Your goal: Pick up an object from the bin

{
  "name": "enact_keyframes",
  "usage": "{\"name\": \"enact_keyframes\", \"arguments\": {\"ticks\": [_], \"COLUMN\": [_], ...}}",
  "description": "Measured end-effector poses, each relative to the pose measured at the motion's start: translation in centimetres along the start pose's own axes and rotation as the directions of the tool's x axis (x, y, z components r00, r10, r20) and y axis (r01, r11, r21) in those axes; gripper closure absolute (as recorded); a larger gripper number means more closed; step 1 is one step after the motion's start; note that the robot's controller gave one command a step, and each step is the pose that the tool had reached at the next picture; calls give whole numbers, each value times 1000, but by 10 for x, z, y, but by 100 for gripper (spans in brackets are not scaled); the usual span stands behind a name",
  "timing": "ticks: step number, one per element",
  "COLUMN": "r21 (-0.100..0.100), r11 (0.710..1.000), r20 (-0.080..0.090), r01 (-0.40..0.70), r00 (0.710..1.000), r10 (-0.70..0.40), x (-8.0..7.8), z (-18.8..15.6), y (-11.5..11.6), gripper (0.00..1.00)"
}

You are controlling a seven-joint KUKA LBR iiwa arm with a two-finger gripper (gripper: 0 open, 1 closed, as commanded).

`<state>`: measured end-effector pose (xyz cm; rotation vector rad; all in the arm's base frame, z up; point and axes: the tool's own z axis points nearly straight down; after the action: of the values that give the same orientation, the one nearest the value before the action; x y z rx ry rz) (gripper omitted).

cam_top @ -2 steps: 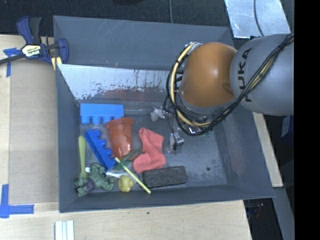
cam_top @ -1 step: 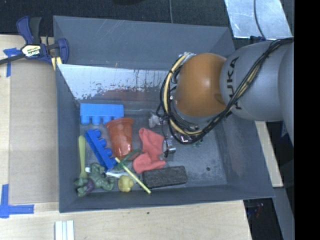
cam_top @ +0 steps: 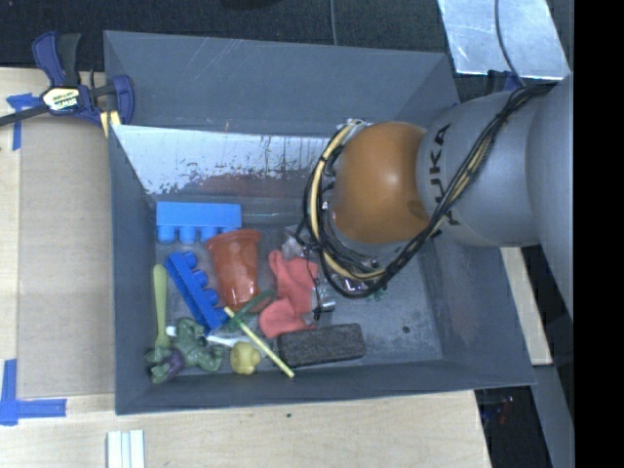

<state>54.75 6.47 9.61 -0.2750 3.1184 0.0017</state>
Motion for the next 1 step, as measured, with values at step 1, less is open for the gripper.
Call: {"name": "enact_keyframes", "arguments": {"ticks": [1], "r21": [-1], "r11": [999], "r20": [7], "r01": [48], "r00": [999], "r10": [-48], "x": [2], "z": [24], "y": [-18], "gripper": [100]}}
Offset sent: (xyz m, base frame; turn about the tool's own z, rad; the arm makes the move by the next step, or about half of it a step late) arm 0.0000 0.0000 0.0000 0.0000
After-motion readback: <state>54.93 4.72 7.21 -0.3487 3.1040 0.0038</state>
